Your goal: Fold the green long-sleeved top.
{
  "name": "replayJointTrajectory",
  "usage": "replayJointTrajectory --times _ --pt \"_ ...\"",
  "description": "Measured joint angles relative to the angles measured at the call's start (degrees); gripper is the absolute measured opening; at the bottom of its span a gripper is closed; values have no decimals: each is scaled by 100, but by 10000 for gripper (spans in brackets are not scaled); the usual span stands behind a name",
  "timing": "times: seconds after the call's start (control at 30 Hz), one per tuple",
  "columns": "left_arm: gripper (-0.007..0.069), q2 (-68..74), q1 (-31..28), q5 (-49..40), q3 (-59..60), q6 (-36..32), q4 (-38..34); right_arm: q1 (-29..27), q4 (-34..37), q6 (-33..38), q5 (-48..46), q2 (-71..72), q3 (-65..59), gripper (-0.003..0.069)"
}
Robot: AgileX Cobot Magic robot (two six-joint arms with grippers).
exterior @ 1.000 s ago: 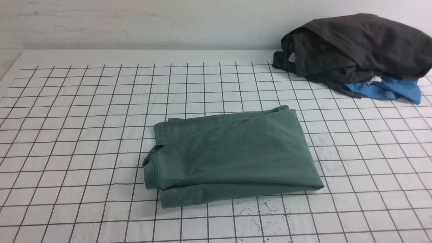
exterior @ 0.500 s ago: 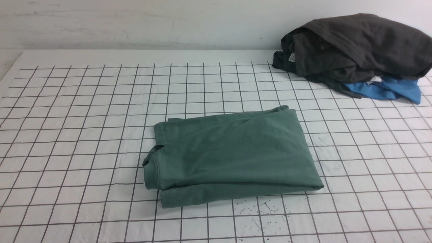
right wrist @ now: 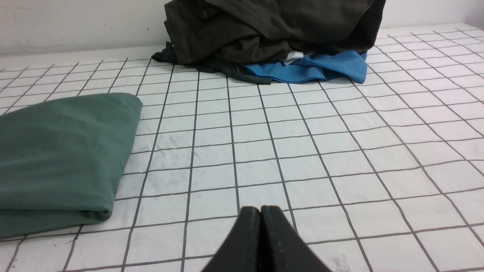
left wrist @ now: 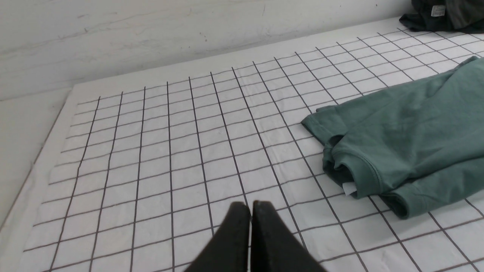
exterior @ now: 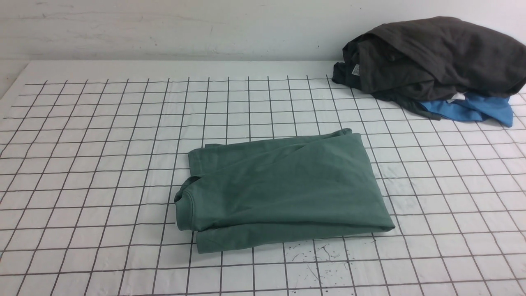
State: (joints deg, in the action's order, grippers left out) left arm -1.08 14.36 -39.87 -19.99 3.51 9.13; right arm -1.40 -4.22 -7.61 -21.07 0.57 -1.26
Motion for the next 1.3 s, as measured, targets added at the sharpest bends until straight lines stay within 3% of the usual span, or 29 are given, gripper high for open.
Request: replayJointTrajectory --times 0.37,0.53,0.83,1.3 --pt "-7 0 -1231 2036 1617 -461 -524 0 0 0 0 0 0 -14" --pt "-7 5 -1525 2571 2141 -553 -596 0 0 0 0 0 0 -14" --pt "-7 9 -1539 2016 2151 -553 -842 0 0 0 0 0 0 -14" --pt "-7 9 -1539 2010 2151 -553 -913 0 0 0 0 0 0 -14"
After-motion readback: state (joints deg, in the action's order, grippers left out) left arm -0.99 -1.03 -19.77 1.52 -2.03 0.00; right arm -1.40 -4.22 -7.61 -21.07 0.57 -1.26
